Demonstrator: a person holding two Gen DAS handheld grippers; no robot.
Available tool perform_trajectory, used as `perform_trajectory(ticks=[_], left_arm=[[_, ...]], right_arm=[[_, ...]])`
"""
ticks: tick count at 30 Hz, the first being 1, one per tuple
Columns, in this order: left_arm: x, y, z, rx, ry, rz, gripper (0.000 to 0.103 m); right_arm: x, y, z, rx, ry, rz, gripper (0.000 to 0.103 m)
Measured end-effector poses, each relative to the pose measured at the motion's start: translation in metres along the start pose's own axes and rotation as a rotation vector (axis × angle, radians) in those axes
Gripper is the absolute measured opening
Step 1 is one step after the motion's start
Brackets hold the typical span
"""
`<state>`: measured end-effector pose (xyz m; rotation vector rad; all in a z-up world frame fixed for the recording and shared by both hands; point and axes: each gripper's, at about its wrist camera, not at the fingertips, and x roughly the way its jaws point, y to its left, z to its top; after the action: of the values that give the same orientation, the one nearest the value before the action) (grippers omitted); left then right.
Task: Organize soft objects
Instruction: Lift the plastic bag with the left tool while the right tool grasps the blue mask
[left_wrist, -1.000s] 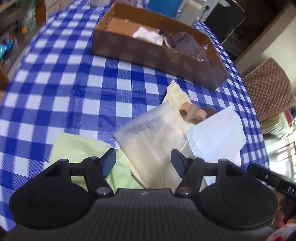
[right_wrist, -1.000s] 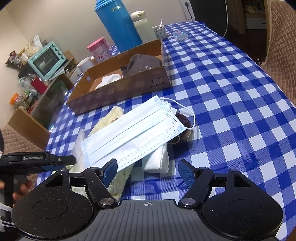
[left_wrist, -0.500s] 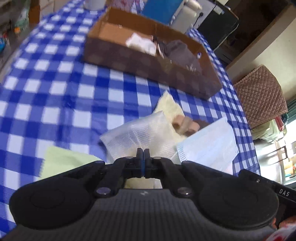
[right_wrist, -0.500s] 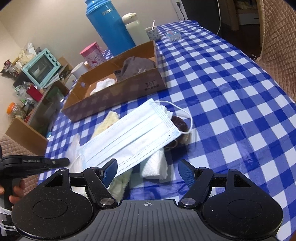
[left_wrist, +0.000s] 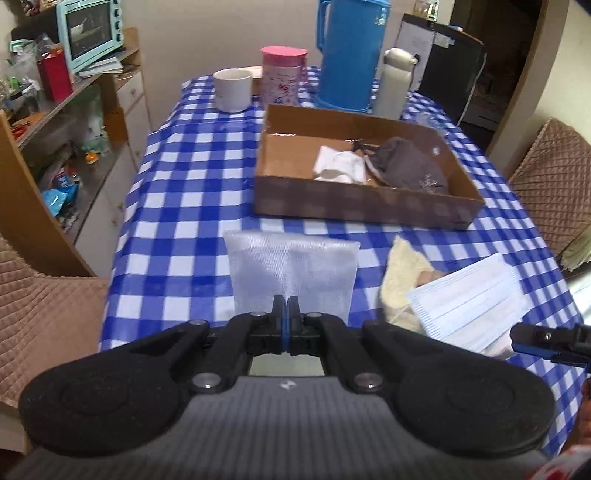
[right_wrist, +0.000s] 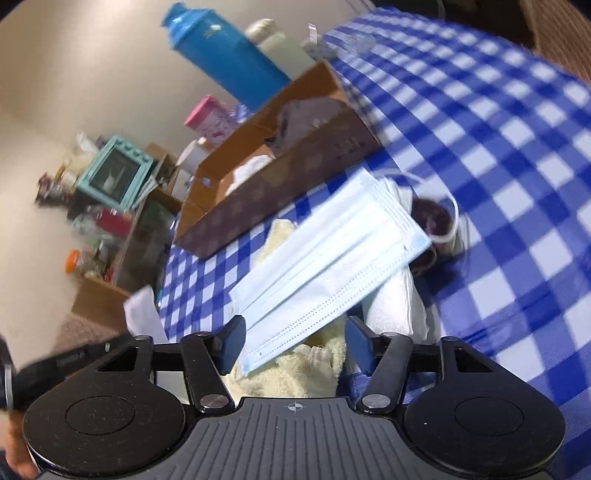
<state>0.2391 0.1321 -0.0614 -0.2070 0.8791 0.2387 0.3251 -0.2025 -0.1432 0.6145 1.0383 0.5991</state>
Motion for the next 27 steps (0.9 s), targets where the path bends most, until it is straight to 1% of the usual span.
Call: perform_trajectory(ticks=[4, 7, 10, 11, 12, 13, 14, 15, 16, 17, 18, 19, 23, 27], left_arm=[[-0.002, 0.01, -0.005, -0.018, 0.008, 0.022, 0.0], [-0.002, 0.015, -0.009, -0.026, 0.014, 0.035, 0.0], [0.002, 0.02, -0.011, -0.041, 0.038, 0.022, 0.0], [0.003, 0.021, -0.011, -0.053, 0.044, 0.018, 0.0], [0.004, 0.022, -0.012, -0.059, 0.05, 0.005, 0.004], [0.007, 0.022, -0.012, -0.06, 0.061, -0.013, 0.006], [0.009, 0.021, -0.012, -0.062, 0.071, -0.022, 0.012], [0.013, 0.02, -0.013, -0.06, 0.083, -0.032, 0.021], [0.017, 0.018, -0.013, -0.053, 0.096, -0.044, 0.026], [0.02, 0.016, -0.013, -0.044, 0.104, -0.047, 0.035], [0.024, 0.013, -0.014, -0.03, 0.111, -0.05, 0.039], [0.028, 0.01, -0.014, -0.015, 0.118, -0.054, 0.039], [0.05, 0.001, -0.014, 0.025, 0.156, -0.06, 0.048], [0.076, -0.002, -0.011, 0.049, 0.196, -0.023, 0.048]], right_arm=[[0.01, -0.024, 0.002, 0.177, -0.008, 0.017, 0.048], [0.013, -0.039, 0.005, 0.273, -0.05, 0.028, 0.041], [0.013, -0.043, 0.01, 0.306, -0.078, 0.051, 0.022], [0.012, -0.042, 0.013, 0.293, -0.09, 0.055, 0.008], [0.011, -0.04, 0.014, 0.27, -0.102, 0.053, 0.004], [0.009, -0.036, 0.015, 0.243, -0.116, 0.046, 0.002], [0.007, -0.03, 0.015, 0.21, -0.129, 0.046, 0.001], [0.005, -0.025, 0.014, 0.174, -0.144, 0.043, 0.001], [0.001, -0.019, 0.016, 0.132, -0.157, 0.037, 0.001], [-0.002, -0.012, 0.014, 0.091, -0.17, 0.033, 0.0], [-0.005, -0.006, 0.014, 0.058, -0.182, 0.037, 0.0], [-0.008, 0.0, 0.014, 0.026, -0.193, 0.041, 0.0], [-0.019, 0.024, 0.015, -0.071, -0.227, 0.068, 0.0], [-0.028, 0.041, 0.015, -0.13, -0.248, 0.084, 0.0]])
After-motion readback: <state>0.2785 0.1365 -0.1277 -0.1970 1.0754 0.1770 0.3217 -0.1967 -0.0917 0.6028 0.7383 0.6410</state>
